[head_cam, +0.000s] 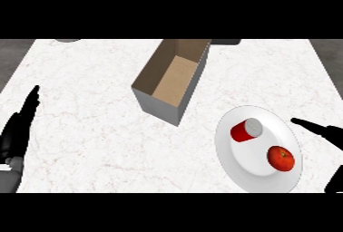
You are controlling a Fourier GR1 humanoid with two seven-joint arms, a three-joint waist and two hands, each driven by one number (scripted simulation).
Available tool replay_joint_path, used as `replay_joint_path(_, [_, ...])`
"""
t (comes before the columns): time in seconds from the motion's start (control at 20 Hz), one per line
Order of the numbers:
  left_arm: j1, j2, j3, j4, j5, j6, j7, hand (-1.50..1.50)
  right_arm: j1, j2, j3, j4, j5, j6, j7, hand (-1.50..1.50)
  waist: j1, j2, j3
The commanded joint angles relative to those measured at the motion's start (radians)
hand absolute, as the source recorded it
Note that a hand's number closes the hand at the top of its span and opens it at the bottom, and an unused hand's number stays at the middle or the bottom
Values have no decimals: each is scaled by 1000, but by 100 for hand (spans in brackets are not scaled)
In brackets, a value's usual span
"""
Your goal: Pick the tomato from the plate and place it in the cardboard box
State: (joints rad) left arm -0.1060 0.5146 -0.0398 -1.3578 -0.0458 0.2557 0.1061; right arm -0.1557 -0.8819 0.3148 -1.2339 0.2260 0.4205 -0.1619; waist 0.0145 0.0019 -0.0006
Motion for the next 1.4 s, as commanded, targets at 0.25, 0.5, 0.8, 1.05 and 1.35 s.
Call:
replay_joint_path(0.25, [33,-32,62,64,-36,-37,-88,0,-97,134,14,132,180,63,32,-150,-8,-1,1])
replay_joint_path(0.5, [-2,-26,107,60,-45,-96,-39,0,-78,202,-28,63,231,88,94,-150,-13,-2,0])
replay_joint_path(0.8, [42,-31,152,-4,-57,-135,-45,0,-30,236,-76,29,276,118,54,-150,-13,-2,1])
replay_joint_path(1.05, [-38,-94,141,58,-109,-101,-29,0,-5,250,-127,-23,259,174,6,-150,-17,-2,1])
replay_joint_path(1.35, [-9,-116,146,-16,-138,-116,22,0,12,344,-143,-189,263,257,174,-150,-15,-3,1])
